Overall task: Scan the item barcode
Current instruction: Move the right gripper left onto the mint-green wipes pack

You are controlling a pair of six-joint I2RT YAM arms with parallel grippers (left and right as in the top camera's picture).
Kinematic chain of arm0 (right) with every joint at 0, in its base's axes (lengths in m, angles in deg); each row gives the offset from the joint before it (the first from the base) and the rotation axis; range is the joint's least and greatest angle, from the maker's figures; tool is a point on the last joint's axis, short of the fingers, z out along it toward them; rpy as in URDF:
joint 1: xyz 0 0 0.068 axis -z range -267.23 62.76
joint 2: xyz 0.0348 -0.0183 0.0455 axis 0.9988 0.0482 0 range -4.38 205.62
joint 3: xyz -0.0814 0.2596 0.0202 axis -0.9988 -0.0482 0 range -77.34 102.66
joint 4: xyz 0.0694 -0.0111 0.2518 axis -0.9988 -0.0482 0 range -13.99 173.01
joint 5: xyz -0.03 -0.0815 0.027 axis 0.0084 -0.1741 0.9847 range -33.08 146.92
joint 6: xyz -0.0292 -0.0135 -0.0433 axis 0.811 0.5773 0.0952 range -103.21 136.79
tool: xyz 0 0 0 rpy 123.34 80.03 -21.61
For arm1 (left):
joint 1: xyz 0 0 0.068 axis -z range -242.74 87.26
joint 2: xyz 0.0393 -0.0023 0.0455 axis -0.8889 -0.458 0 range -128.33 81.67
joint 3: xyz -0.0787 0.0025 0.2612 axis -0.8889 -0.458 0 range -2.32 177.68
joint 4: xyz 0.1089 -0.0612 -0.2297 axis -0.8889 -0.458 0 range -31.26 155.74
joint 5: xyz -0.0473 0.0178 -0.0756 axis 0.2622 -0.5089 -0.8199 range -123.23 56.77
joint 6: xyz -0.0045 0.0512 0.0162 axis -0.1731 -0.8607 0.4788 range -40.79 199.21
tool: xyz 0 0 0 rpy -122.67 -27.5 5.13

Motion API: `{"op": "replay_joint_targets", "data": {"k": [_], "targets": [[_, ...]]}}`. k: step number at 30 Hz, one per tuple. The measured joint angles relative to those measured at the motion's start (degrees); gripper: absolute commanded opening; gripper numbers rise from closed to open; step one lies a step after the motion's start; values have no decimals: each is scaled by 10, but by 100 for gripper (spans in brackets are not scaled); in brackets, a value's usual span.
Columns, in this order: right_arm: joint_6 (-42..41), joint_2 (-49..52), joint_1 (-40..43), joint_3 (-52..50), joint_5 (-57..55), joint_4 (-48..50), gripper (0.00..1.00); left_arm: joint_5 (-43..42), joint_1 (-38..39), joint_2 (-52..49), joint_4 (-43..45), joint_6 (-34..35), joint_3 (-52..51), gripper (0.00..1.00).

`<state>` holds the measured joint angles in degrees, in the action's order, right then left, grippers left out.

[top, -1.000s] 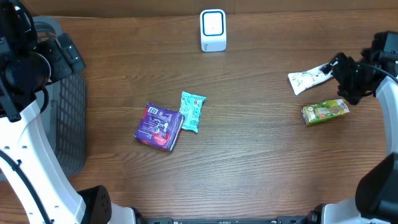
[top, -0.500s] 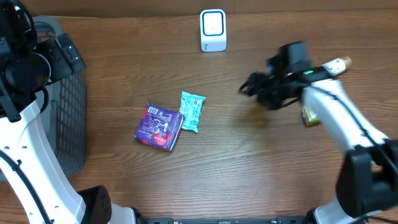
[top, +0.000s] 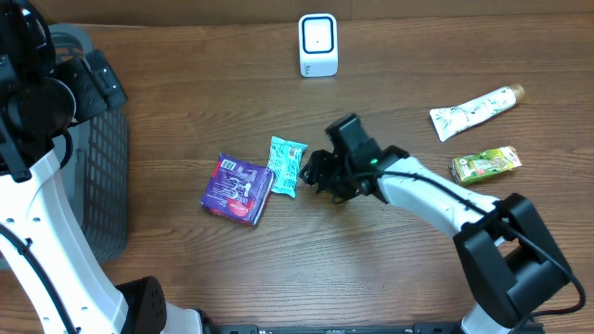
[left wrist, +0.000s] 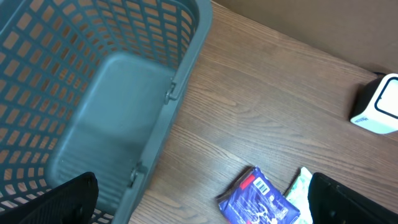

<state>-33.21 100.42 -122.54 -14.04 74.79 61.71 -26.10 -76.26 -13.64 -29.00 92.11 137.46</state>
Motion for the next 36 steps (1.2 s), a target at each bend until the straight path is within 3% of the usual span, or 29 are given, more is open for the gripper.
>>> {"op": "replay_joint_targets", "data": {"k": [8, 18, 32, 36], "targets": [[-30, 44, -38, 0, -35, 74, 48, 0, 0, 0, 0, 0, 0, 100], [-61, 73, -43, 0, -32, 89, 22, 0, 0, 0, 0, 0, 0, 100], [-68, 75, -52, 0, -22, 109, 23, 0, 0, 0, 0, 0, 0, 100], [-69, 83, -55, 0, -21, 113, 16, 0, 0, 0, 0, 0, 0, 100]]}}
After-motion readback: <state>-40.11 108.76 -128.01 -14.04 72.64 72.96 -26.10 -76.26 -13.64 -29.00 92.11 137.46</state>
